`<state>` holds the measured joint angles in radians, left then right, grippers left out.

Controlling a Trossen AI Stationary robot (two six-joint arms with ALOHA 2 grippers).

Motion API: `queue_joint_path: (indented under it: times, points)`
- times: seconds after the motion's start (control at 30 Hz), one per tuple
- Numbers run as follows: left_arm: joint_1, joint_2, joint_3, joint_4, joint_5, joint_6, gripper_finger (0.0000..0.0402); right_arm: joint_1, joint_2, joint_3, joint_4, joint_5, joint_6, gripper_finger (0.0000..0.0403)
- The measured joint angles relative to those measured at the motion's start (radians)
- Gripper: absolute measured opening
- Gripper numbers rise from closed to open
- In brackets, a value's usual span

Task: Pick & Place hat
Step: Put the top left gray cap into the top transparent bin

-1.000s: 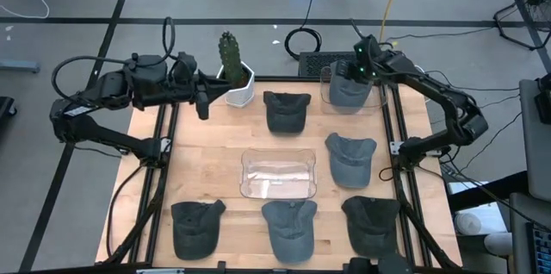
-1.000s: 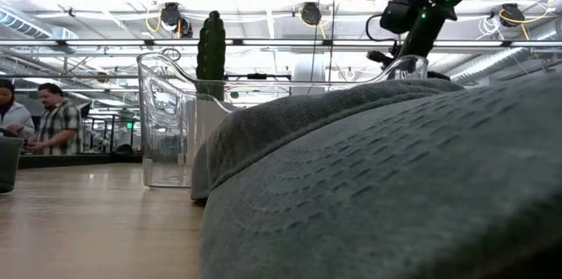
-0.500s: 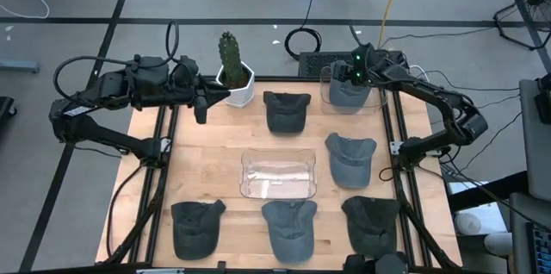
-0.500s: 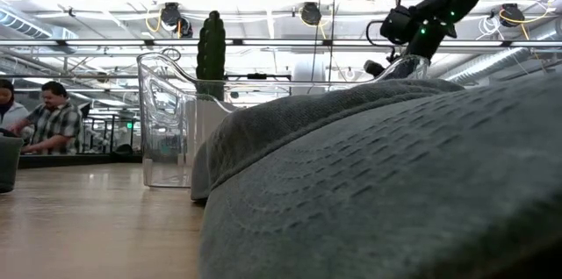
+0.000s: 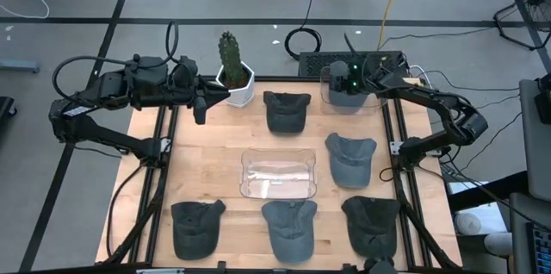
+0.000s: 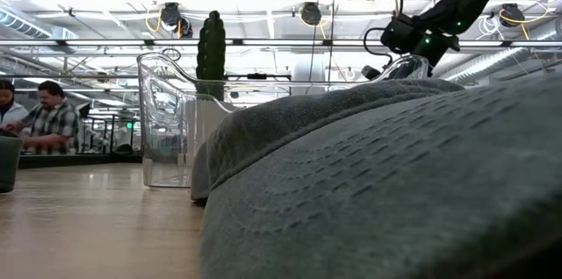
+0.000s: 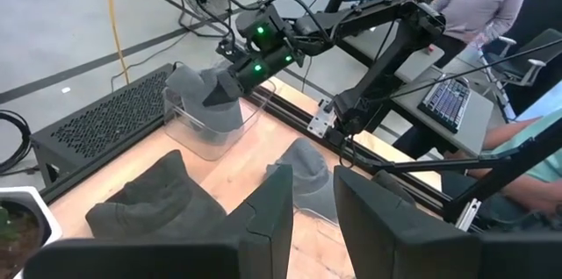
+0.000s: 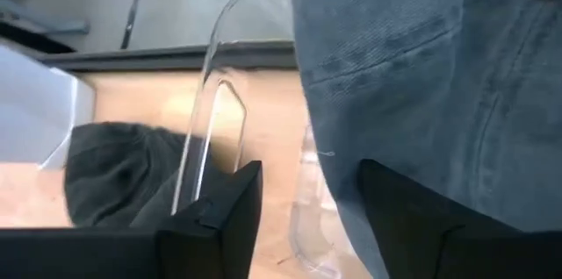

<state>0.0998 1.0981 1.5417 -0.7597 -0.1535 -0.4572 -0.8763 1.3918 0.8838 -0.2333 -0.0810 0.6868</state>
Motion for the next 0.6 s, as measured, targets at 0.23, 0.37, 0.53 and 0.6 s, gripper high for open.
queue_joint_path:
  times: [0.23, 0.37, 0.53, 0.6]
  points:
    - [0.0, 0.0, 0.0, 0.0, -0.002, 0.0, 0.0093, 0.008, 0.0, -0.006, -0.004, -0.026, -0.072, 0.0136]
    - [0.0, 0.0, 0.0, 0.0, -0.004, 0.0, 0.0093, 0.008, 0.0, -0.006, -0.019, -0.003, -0.104, 0.0125]
    - [0.0, 0.0, 0.0, 0.0, -0.005, 0.0, 0.0093, 0.007, 0.0, -0.006, -0.05, -0.03, -0.211, 0.0089]
    - [0.0, 0.0, 0.0, 0.0, -0.005, 0.0, 0.0093, 0.007, -0.003, -0.006, -0.06, -0.064, -0.247, 0.006]
